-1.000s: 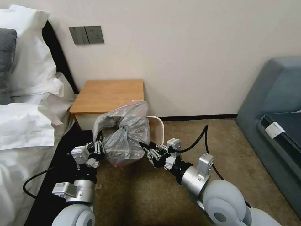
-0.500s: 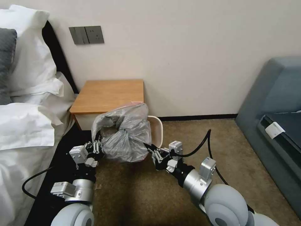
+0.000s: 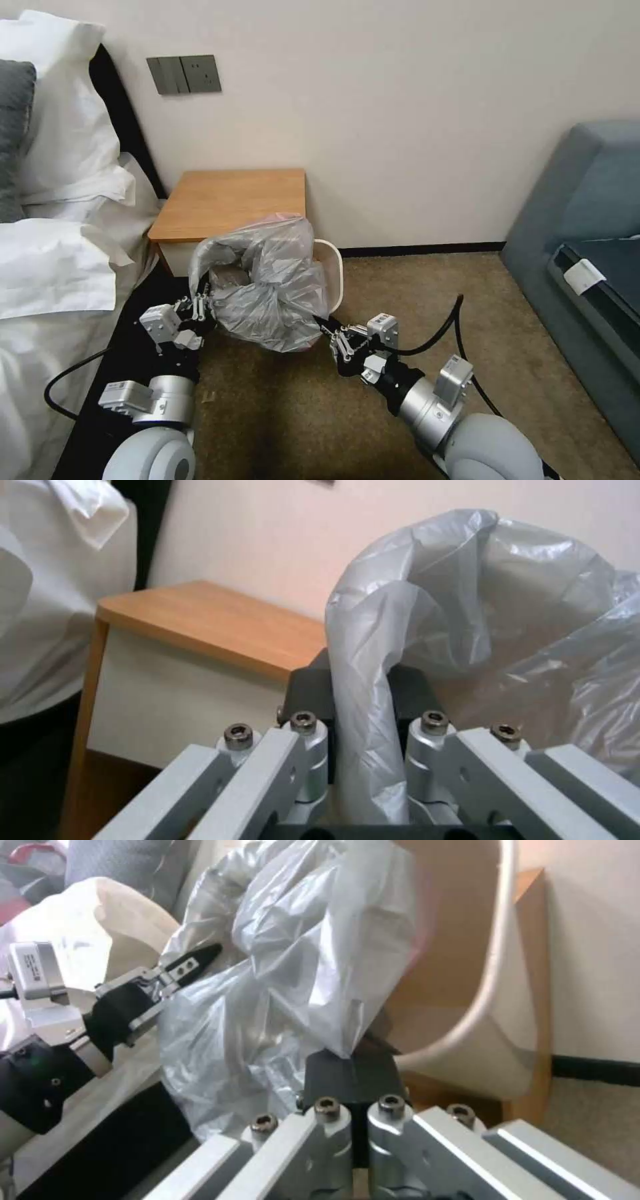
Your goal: Pick up the garbage bag from the table and place it over the trash can.
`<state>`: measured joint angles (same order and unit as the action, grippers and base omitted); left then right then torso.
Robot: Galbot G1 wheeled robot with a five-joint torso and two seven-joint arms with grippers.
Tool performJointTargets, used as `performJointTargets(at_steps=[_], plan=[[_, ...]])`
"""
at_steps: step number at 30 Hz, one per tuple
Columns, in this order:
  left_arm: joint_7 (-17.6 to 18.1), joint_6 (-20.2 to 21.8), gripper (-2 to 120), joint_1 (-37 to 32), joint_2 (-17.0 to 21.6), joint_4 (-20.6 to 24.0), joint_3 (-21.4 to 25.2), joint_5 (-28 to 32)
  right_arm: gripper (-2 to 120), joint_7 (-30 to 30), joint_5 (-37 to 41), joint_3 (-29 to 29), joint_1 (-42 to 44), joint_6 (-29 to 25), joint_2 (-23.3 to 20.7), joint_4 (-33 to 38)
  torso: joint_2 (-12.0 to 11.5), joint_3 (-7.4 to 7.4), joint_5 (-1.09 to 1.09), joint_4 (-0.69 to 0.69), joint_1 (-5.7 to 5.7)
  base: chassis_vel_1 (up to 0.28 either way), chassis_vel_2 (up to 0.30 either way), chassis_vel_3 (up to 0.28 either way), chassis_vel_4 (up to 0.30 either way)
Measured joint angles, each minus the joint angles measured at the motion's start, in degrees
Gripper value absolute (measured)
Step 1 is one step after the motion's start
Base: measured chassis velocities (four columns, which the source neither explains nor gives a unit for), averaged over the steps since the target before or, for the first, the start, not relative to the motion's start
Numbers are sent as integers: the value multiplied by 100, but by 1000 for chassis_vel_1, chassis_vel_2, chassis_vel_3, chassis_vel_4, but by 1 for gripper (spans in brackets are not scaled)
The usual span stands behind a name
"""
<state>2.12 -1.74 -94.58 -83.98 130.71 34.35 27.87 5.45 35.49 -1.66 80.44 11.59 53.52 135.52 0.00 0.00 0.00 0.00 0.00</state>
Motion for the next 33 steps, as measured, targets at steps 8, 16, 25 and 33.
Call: performJointTargets(at_steps=[8, 16, 25, 33], plan=[[50, 44, 11, 26, -11, -1, 22, 124, 0, -57, -159, -193, 246, -157, 38, -35, 0, 0, 0, 0, 0, 0, 0, 0, 0], [113, 123, 11, -29, -50, 129, -17, 267, 0, -98, -347, -235, 298, -286, 128, -321, 0, 0, 1, 0, 0, 0, 0, 0, 0], [130, 128, 11, -74, -57, 149, -21, 301, 0, -210, -700, -278, 295, -494, 162, -663, 0, 0, 1, 0, 0, 0, 0, 0, 0], [134, 134, 11, -35, -26, 58, 10, 301, 26, -622, -1464, -454, 565, -1129, 100, -502, 0, 0, 0, 0, 0, 0, 0, 0, 0]])
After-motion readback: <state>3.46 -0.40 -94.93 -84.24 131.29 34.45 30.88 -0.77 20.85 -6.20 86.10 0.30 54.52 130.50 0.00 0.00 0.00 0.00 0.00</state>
